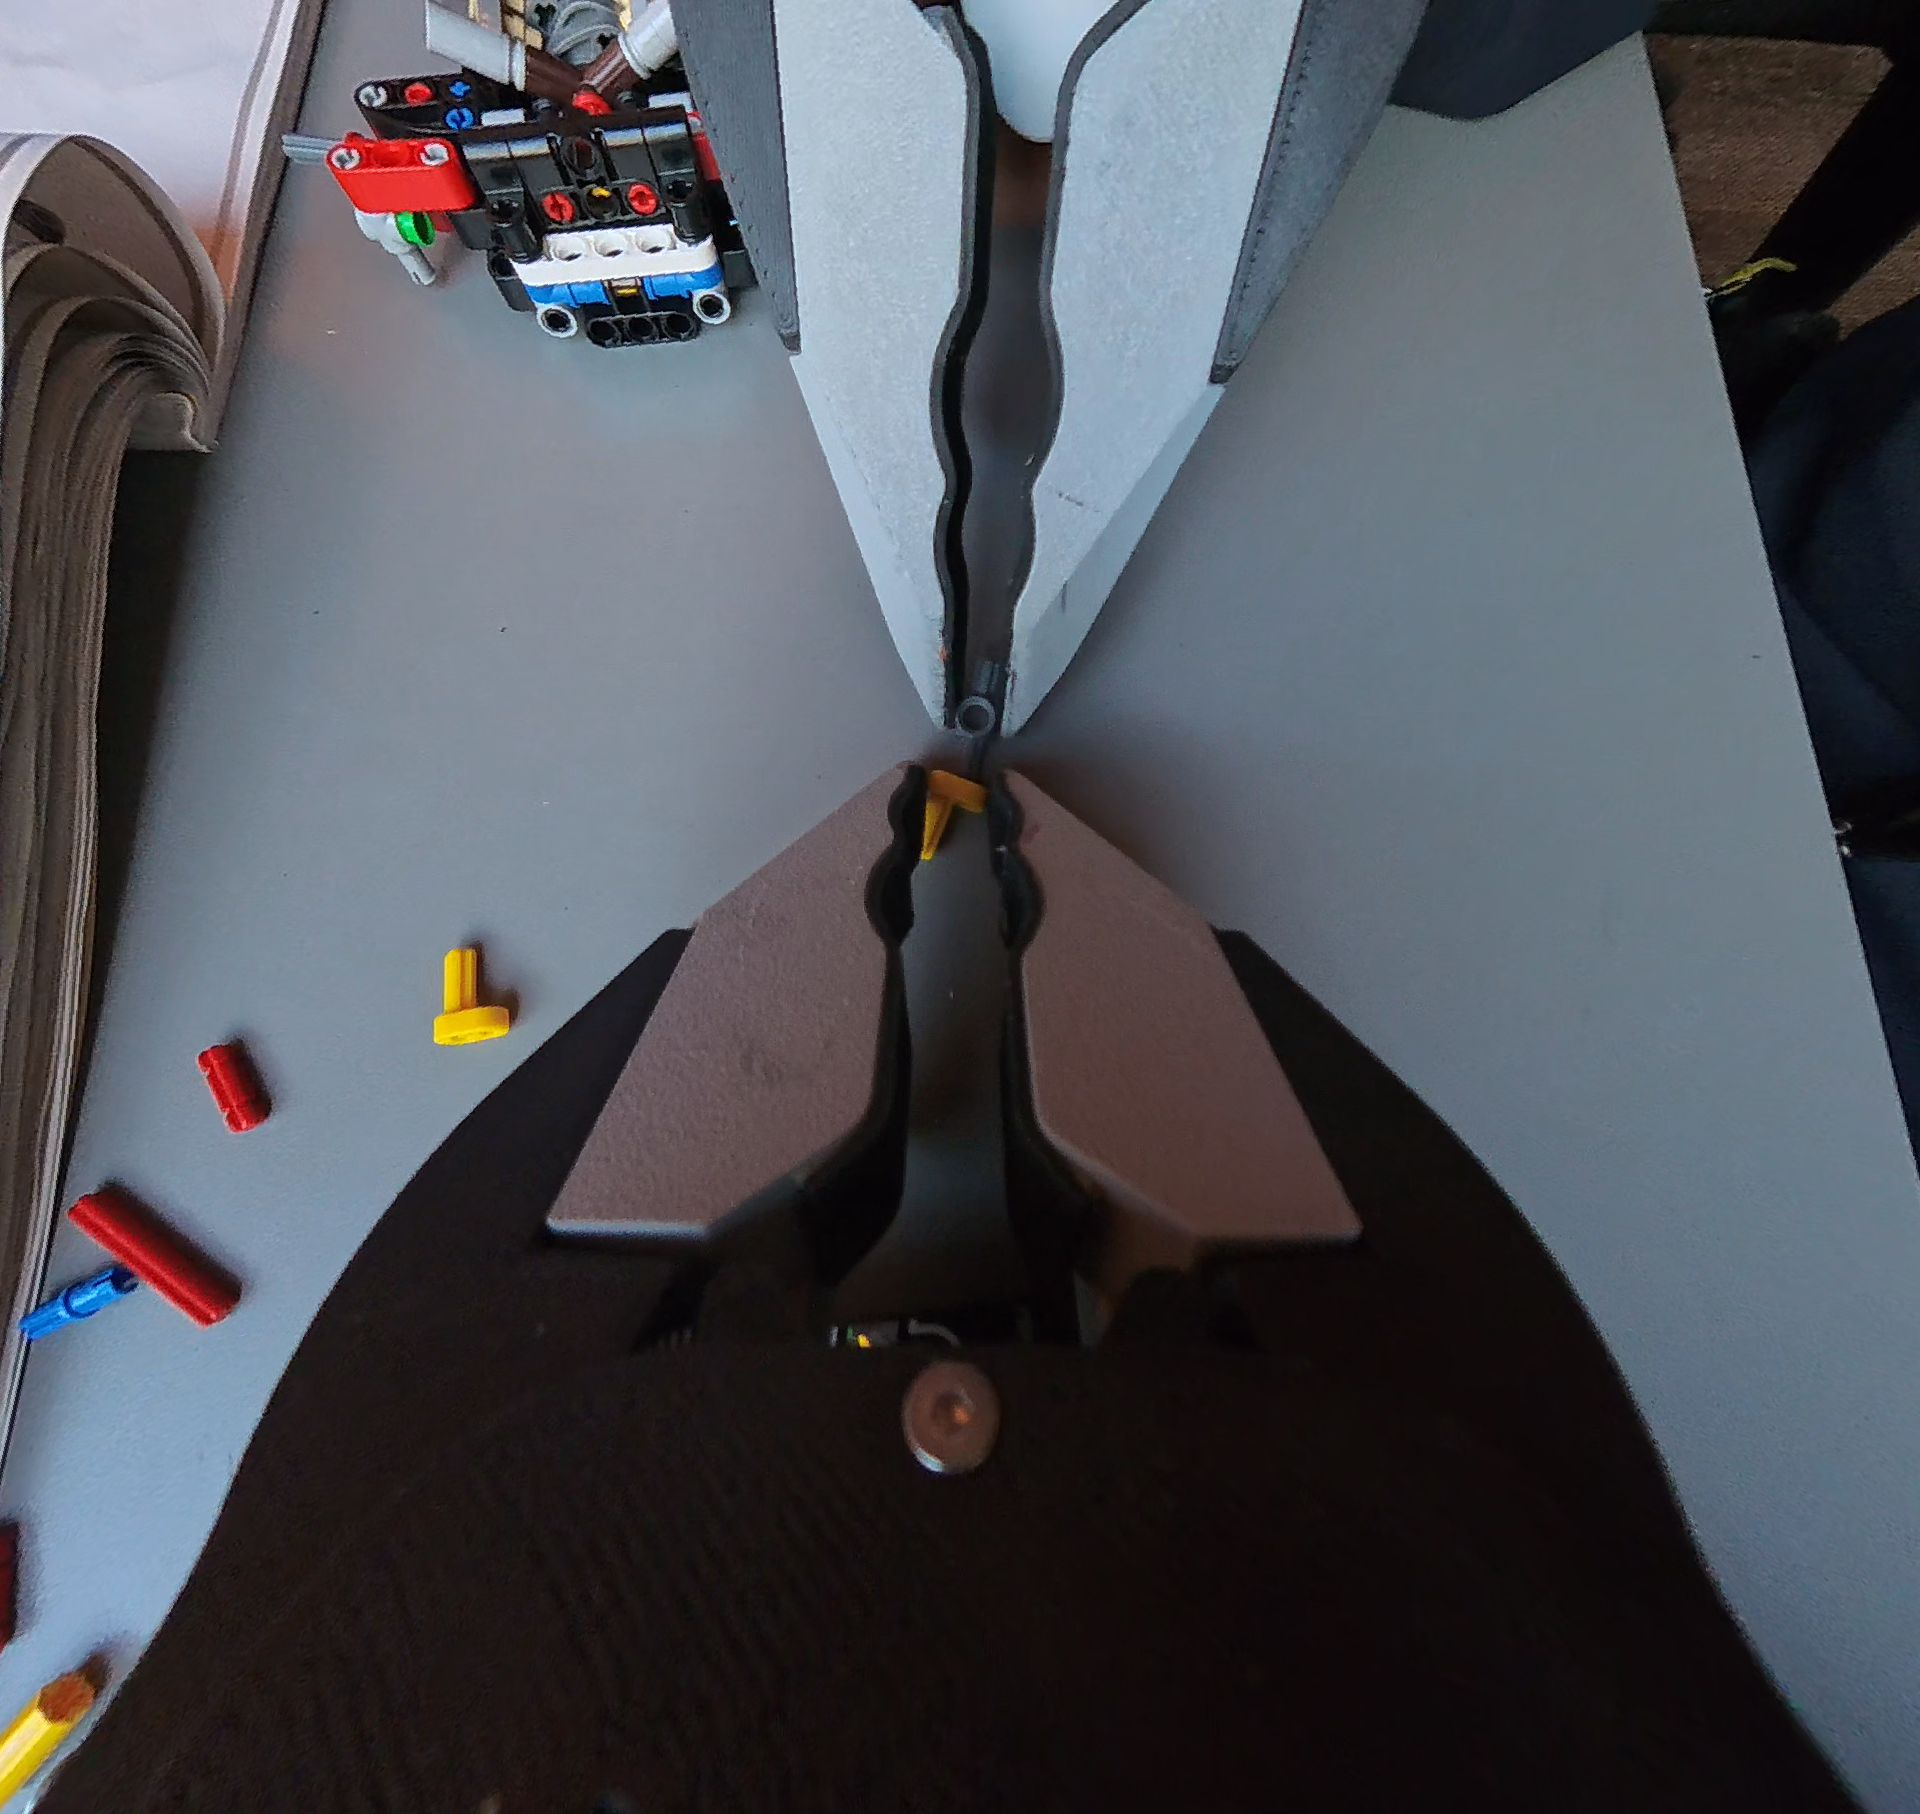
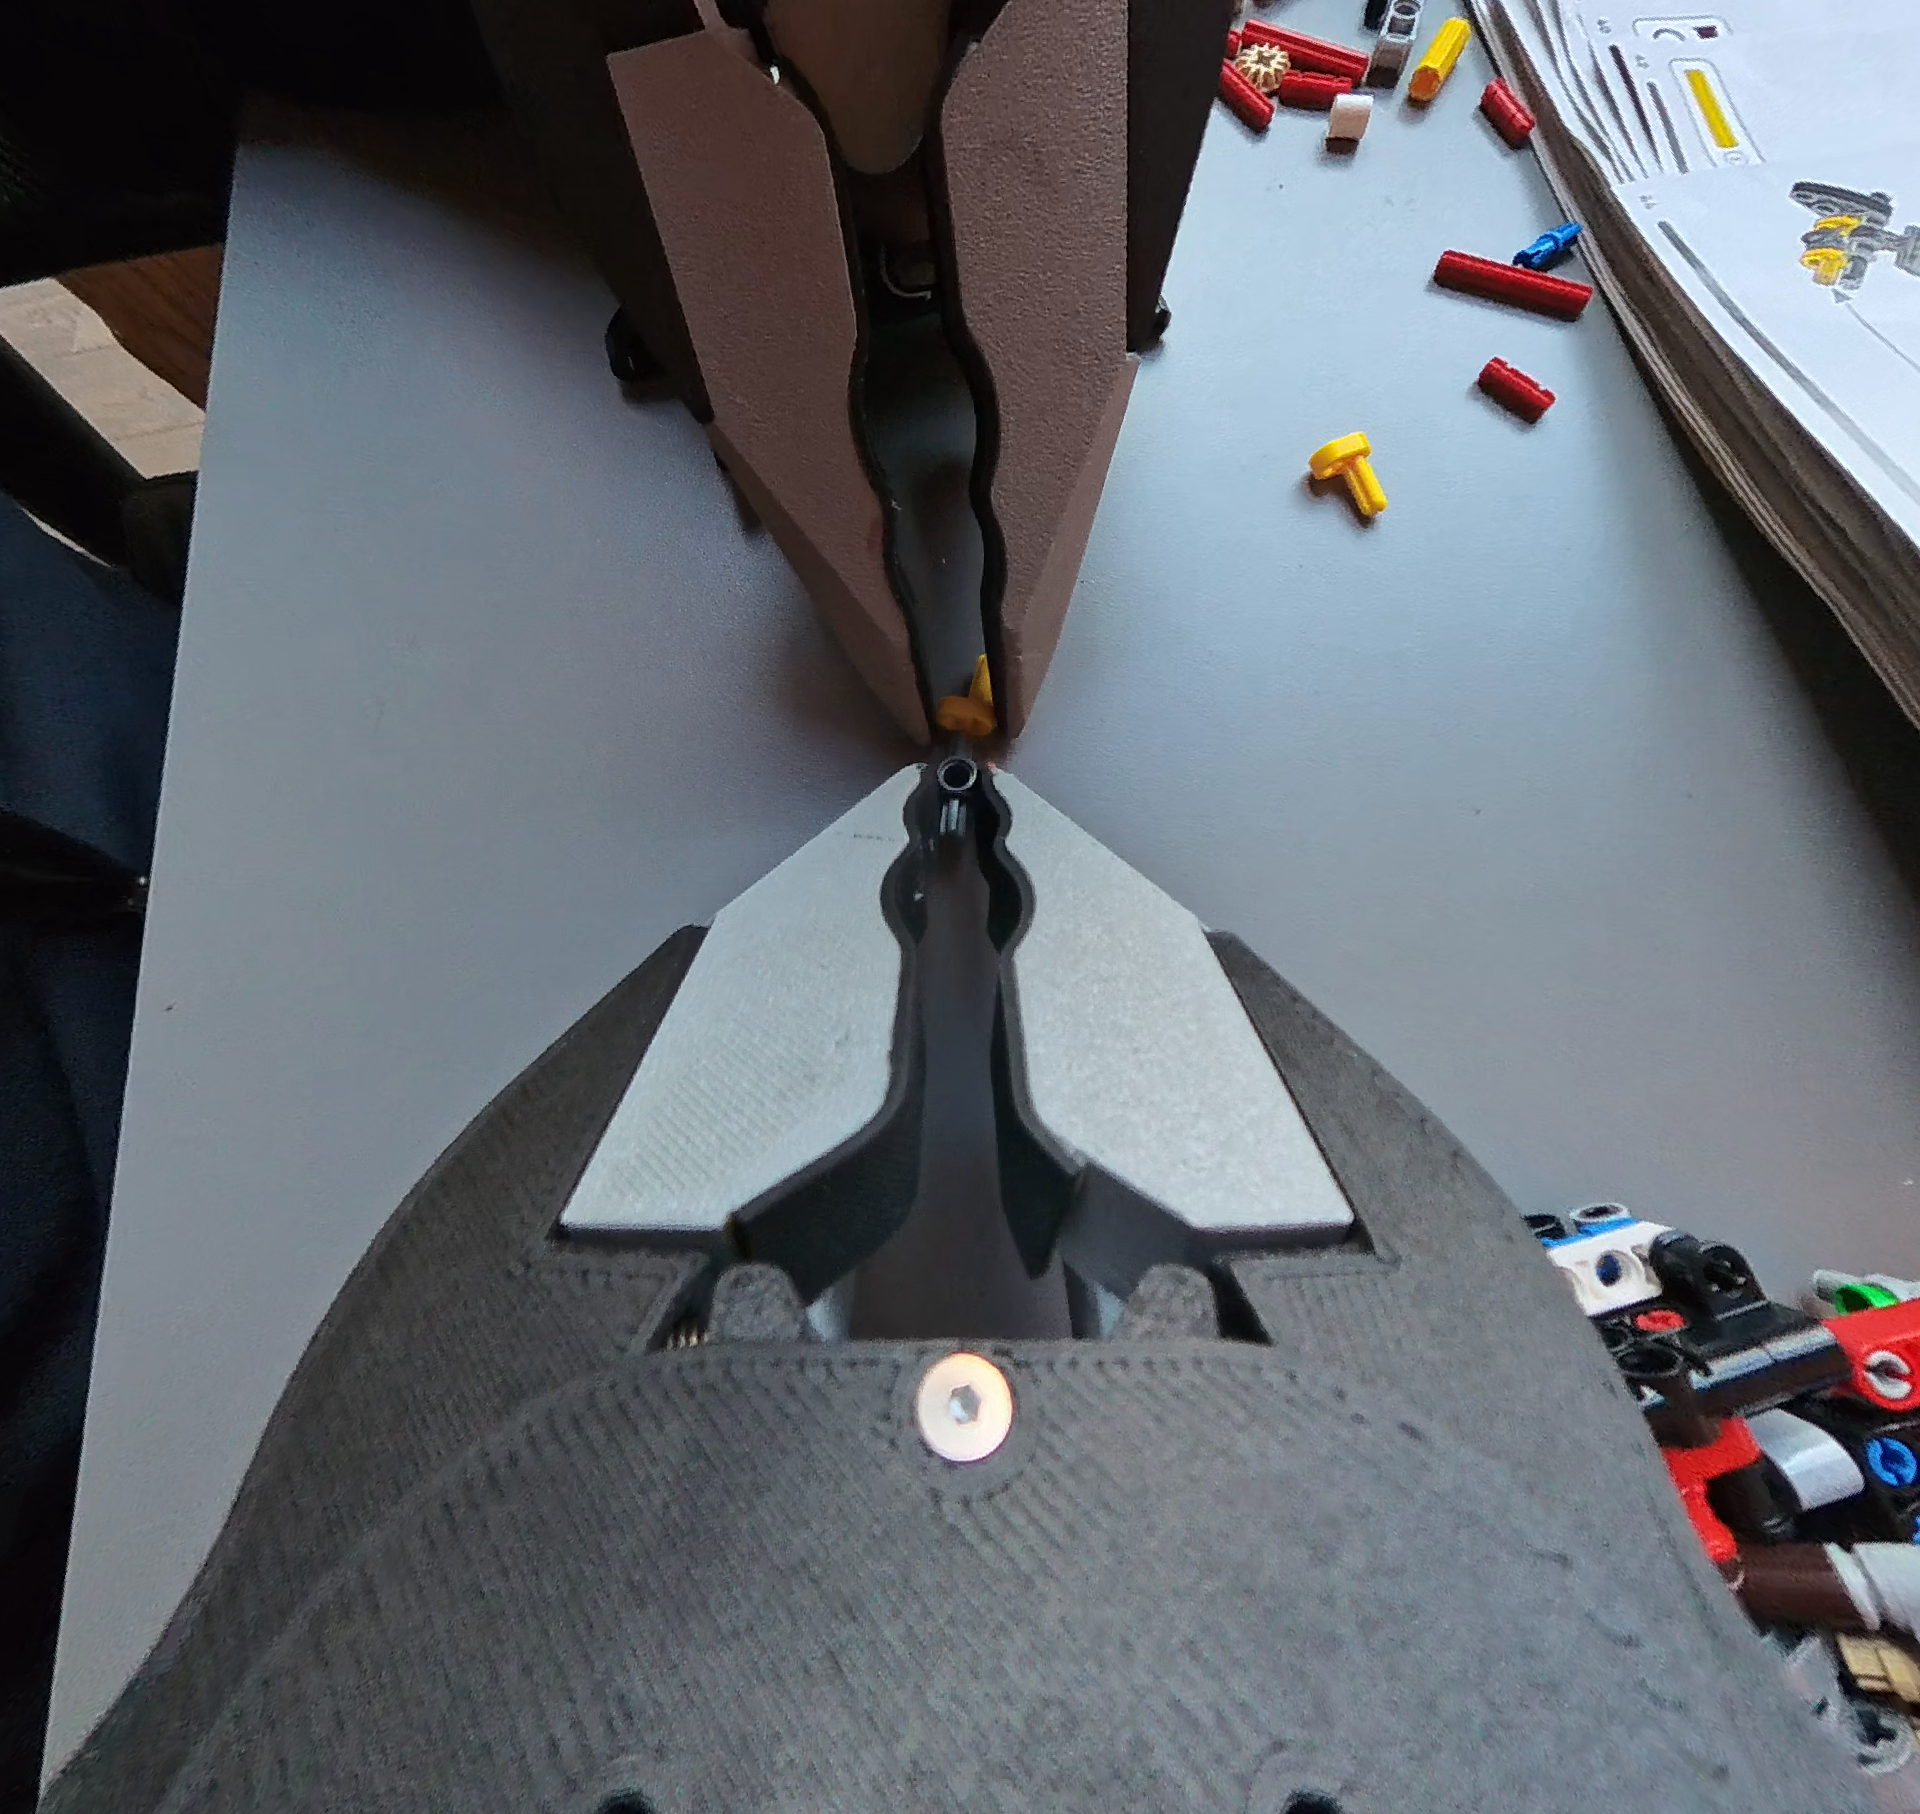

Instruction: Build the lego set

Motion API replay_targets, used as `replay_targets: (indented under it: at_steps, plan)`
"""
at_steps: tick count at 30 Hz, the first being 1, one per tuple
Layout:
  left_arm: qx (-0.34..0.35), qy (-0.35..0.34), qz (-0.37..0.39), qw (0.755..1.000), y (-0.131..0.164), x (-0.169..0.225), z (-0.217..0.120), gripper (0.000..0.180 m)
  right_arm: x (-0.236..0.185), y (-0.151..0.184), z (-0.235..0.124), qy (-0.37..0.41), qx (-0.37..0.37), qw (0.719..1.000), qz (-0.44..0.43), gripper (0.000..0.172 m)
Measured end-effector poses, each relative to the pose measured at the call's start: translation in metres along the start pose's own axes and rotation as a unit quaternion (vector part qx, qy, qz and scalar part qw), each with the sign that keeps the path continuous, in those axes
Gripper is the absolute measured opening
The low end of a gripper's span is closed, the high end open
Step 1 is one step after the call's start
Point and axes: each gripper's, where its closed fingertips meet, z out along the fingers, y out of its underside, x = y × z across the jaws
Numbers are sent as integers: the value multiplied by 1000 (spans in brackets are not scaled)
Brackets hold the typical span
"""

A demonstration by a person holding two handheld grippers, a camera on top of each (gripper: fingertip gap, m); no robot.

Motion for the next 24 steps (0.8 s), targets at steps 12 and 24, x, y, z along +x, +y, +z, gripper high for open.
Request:
replay_targets:
  at_steps: [12,24]
  plan:
    - [-21,4,-7,1000,5,-2,-6,26,-1,2,0,-1,-3,1000,5,5]
    - [-27,26,35,999,9,4,-9,26,-2,2,-1,-12,-3,1000,22,4]
